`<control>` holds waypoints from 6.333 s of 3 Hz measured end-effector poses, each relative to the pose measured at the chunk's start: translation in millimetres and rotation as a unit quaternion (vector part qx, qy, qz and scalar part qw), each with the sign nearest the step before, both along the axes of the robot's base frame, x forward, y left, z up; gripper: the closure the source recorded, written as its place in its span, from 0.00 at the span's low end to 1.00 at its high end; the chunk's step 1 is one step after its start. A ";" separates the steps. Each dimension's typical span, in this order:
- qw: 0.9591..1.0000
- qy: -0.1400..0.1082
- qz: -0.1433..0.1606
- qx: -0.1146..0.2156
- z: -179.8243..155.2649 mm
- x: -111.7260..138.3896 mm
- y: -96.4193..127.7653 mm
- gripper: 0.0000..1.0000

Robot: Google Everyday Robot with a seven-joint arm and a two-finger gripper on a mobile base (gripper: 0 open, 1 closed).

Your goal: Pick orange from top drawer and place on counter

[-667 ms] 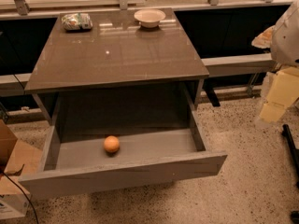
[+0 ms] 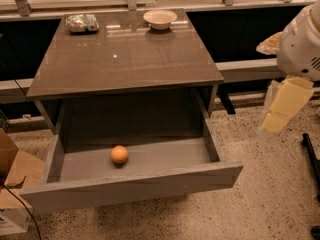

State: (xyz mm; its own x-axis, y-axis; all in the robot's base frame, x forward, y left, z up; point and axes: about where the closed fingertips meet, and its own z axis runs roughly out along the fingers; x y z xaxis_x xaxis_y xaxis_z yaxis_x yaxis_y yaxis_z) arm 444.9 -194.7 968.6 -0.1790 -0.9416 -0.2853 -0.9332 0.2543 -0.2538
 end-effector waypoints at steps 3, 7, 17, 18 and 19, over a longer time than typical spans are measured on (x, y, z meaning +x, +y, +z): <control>0.981 -0.009 0.078 0.177 -66.4 32.7 123.8 0.00; 0.966 0.007 0.110 0.235 -124.9 61.1 199.3 0.00; 0.922 0.097 0.050 0.372 -319.9 121.0 307.6 0.00; 0.918 0.107 0.044 0.379 -338.5 125.6 316.7 0.00; 0.919 0.114 0.030 0.376 -351.3 119.6 317.5 0.25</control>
Offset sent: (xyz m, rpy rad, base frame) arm 0.0252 0.1207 -0.0596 0.3848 -0.0360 0.1811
